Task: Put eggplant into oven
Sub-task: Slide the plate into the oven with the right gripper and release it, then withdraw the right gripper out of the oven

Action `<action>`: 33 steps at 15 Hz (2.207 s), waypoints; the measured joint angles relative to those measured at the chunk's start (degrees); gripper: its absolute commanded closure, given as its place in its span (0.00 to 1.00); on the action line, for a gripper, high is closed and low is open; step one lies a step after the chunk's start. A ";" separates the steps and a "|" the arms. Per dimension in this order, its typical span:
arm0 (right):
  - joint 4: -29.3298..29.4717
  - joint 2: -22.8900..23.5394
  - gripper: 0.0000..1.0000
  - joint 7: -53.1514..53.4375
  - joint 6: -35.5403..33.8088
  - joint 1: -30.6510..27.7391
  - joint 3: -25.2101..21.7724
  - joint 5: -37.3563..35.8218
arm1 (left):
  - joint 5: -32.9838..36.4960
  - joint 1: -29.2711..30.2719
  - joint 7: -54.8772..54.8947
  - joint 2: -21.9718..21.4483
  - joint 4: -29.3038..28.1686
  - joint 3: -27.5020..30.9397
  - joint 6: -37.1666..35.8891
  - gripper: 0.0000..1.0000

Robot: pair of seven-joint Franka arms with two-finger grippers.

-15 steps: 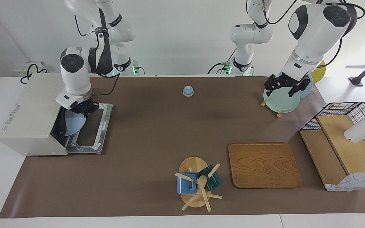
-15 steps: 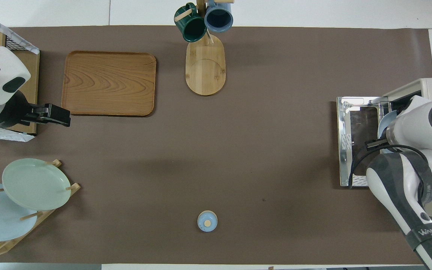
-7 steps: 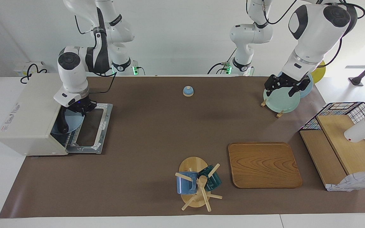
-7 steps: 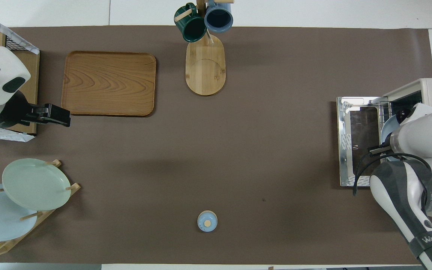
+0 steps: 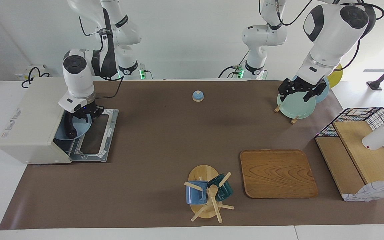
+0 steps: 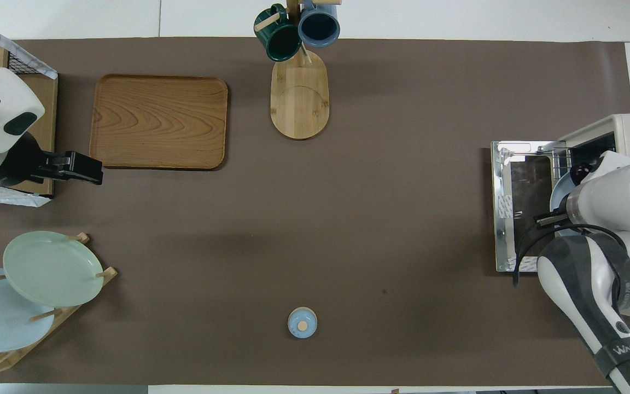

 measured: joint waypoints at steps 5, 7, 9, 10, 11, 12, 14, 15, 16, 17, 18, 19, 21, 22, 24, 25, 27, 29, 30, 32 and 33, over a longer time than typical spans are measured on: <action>7.70 0.72 1.00 1.59 -6.21 7.12 0.30 5.86 | 0.00 0.00 0.00 0.00 0.00 0.00 0.00 0.00; 7.80 1.89 1.00 5.17 -4.69 8.94 0.44 5.93 | 0.00 0.00 0.00 0.00 0.00 0.00 0.00 0.00; 6.98 4.21 1.00 7.20 -0.66 9.78 0.45 5.95 | 0.00 0.00 0.00 0.00 0.00 0.00 0.00 0.00; 6.27 5.47 1.00 7.59 1.75 9.88 0.45 5.95 | 0.00 0.00 0.00 0.00 0.00 0.00 0.00 0.00; 5.43 6.48 1.00 7.70 3.55 9.85 0.41 5.95 | 0.00 0.00 0.00 0.00 0.00 0.00 0.00 0.00; 4.54 7.12 1.00 7.75 4.82 9.77 0.35 5.95 | 0.00 0.00 0.00 0.00 0.00 0.00 0.00 0.00; 2.85 7.63 1.00 7.75 7.35 9.35 0.25 5.95 | 0.00 0.00 0.00 0.00 0.00 0.00 0.00 0.00; 1.94 7.90 1.00 7.75 8.94 8.91 0.23 5.95 | 0.00 0.00 0.00 0.00 0.00 0.00 0.00 0.00; 1.17 8.23 1.00 7.75 10.35 8.51 0.20 5.95 | 0.00 0.00 0.00 0.00 0.00 0.00 0.00 0.00; 0.70 8.61 1.00 7.75 11.21 8.25 0.20 5.95 | 0.00 0.00 0.00 0.00 0.00 0.00 0.00 0.00; 0.45 8.95 1.00 7.75 11.59 8.09 0.19 5.95 | 0.00 0.00 0.00 0.00 0.00 0.00 0.00 0.00; 0.37 9.21 1.00 7.75 11.77 7.89 0.20 5.95 | 0.00 0.00 0.00 0.00 0.00 0.00 0.00 0.00; 0.20 9.50 1.00 7.75 12.74 7.17 0.18 5.95 | 0.00 0.00 0.00 0.00 0.00 0.01 0.00 0.00; 0.03 9.57 1.00 7.75 13.14 6.93 0.18 5.95 | 0.00 0.00 0.00 0.00 0.00 0.01 0.00 0.00; -0.53 9.85 1.00 7.75 13.70 6.82 0.18 5.95 | 0.00 0.00 0.00 0.00 0.00 0.01 0.00 0.00; -0.76 10.08 1.00 7.75 13.86 6.83 0.18 5.95 | 0.00 0.00 0.00 0.00 0.00 0.01 0.00 0.00; -1.06 10.41 1.00 7.75 14.88 6.83 0.18 5.95 | 0.00 0.00 0.00 0.00 0.00 0.01 0.00 0.00; -1.09 10.58 1.00 7.75 15.42 6.80 0.18 5.95 | 0.00 0.00 0.00 0.00 0.00 0.00 0.00 0.00; -1.09 10.59 1.00 7.75 15.49 6.78 0.17 5.95 | 0.00 0.00 0.00 0.00 0.00 0.01 0.00 0.00; -1.13 10.68 1.00 7.69 15.49 6.76 0.17 5.95 | 0.00 0.00 0.00 0.00 0.00 0.01 0.00 0.00; -1.17 10.78 1.00 7.53 15.49 6.66 0.16 5.95 | 0.00 0.00 0.00 0.00 0.00 0.01 0.00 0.00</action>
